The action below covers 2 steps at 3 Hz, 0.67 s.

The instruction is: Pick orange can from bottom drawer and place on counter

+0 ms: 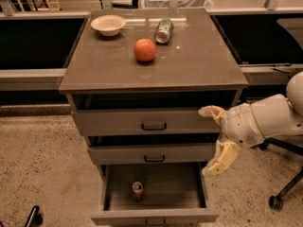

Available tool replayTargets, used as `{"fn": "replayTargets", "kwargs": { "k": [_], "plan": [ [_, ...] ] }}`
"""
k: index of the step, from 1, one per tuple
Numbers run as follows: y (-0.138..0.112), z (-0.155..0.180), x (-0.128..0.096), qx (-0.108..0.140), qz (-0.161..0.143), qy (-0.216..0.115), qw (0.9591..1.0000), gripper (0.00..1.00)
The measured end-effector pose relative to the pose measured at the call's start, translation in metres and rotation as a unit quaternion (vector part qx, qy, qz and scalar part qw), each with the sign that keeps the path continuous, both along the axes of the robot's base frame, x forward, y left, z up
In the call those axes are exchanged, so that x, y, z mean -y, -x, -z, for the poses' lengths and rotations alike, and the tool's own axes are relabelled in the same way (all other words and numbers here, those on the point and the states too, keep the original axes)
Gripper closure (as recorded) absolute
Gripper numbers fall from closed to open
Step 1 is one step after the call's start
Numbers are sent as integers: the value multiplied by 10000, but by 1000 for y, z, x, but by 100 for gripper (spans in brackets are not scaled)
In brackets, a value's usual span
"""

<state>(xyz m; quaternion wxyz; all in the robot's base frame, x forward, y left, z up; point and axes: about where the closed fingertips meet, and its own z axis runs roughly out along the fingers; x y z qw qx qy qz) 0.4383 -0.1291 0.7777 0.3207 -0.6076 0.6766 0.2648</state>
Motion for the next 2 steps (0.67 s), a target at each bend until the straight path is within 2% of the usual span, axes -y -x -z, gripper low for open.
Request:
{"fn": "replayTargets", "kwargs": {
  "k": [1, 2],
  "plan": [
    [-1, -1, 0, 9, 3, -6, 10000, 0],
    [-8, 20, -7, 123, 153, -158, 9997, 0]
  ]
}}
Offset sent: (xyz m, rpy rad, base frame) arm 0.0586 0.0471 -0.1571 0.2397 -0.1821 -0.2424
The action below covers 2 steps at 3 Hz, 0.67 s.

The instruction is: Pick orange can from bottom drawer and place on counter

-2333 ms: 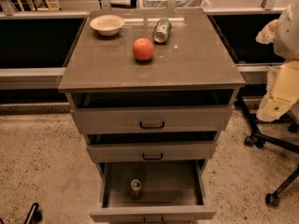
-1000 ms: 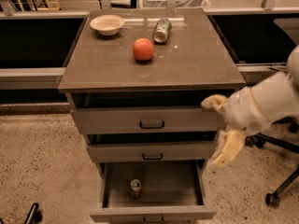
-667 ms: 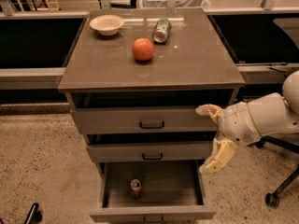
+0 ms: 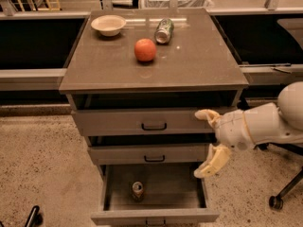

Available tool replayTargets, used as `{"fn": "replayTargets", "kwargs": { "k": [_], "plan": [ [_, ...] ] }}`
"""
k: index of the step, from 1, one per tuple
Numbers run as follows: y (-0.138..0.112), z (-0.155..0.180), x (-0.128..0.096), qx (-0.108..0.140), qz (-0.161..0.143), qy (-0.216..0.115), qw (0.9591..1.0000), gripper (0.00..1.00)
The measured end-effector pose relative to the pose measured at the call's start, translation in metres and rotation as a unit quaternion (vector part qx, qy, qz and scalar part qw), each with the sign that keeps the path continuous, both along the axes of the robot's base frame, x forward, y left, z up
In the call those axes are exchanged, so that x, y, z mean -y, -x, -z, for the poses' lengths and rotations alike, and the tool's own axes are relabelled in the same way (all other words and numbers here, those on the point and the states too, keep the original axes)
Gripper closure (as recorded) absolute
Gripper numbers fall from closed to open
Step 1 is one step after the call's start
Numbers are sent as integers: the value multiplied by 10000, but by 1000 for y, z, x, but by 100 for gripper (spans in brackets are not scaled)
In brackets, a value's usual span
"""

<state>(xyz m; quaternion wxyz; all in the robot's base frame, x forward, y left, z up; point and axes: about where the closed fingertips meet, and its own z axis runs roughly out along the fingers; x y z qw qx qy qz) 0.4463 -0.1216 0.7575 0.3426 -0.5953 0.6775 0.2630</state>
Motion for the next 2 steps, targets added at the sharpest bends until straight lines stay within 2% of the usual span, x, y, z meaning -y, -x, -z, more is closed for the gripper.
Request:
{"fn": "replayTargets", "kwargs": {
  "k": [2],
  "plan": [
    [32, 130, -62, 243, 61, -594, 9979, 0]
  ]
}}
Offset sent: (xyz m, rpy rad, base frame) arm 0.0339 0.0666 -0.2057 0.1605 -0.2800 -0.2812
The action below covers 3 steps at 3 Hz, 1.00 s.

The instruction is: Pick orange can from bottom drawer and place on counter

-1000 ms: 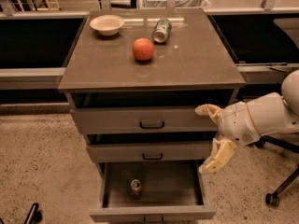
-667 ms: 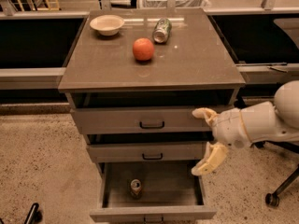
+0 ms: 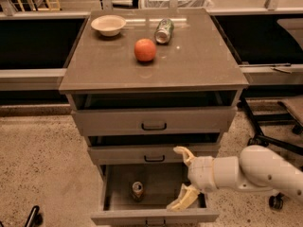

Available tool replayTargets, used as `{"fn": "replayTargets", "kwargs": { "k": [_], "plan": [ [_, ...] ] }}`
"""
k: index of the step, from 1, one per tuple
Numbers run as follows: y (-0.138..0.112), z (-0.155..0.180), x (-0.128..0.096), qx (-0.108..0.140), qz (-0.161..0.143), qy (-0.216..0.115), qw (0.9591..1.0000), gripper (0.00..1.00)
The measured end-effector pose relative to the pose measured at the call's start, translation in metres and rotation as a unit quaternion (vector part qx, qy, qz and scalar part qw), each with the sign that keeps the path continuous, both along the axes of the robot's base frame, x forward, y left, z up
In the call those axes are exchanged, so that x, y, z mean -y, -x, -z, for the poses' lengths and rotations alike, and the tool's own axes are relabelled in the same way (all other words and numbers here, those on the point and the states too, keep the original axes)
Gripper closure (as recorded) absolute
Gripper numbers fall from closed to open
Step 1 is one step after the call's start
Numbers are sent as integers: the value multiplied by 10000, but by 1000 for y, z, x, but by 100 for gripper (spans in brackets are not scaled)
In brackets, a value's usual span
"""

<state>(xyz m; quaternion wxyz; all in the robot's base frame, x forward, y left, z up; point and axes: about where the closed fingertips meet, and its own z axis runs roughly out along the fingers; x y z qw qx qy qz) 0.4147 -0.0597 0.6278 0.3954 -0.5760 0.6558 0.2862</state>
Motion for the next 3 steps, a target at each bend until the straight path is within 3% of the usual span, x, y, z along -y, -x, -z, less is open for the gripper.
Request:
{"fn": "replayTargets", "kwargs": {
  "k": [1, 2, 3],
  "plan": [
    [-17, 12, 0, 123, 282, -37, 9995, 0],
    [-27, 26, -5, -44, 36, -71, 10000, 0],
    [-63, 60, -14, 245, 78, -389, 9989, 0]
  ]
}}
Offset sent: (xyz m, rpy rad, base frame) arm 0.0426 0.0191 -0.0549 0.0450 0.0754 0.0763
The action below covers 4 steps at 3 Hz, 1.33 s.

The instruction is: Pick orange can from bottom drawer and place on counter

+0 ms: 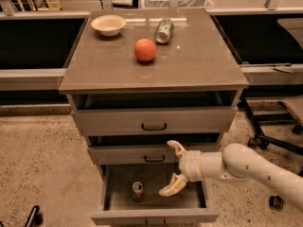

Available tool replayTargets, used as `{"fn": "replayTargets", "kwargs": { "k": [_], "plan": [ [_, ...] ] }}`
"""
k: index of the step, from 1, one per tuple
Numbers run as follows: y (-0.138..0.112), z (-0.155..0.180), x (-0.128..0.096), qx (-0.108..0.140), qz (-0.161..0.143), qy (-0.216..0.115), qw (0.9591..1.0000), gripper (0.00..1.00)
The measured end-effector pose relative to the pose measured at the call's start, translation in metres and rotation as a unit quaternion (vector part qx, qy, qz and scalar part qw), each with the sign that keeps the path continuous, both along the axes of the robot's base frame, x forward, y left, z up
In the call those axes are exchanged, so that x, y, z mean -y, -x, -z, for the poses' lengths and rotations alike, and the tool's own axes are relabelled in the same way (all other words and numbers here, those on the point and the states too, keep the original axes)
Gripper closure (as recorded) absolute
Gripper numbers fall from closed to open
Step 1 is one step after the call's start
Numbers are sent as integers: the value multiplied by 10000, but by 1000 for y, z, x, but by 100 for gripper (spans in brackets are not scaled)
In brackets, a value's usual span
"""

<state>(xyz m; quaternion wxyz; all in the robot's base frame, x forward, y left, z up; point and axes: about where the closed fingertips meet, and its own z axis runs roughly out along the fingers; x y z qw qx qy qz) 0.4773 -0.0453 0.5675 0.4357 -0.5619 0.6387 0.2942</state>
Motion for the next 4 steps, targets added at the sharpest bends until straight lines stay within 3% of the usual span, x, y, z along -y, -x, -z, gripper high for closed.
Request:
{"fn": "replayTargets", "kwargs": {
  "k": [1, 2, 4],
  "plan": [
    [-34, 60, -6, 507, 274, -174, 9982, 0],
    [-40, 128, -10, 518, 452, -451, 9966, 0],
    [-23, 180, -31, -85, 359, -884, 9954, 0]
  ]
}}
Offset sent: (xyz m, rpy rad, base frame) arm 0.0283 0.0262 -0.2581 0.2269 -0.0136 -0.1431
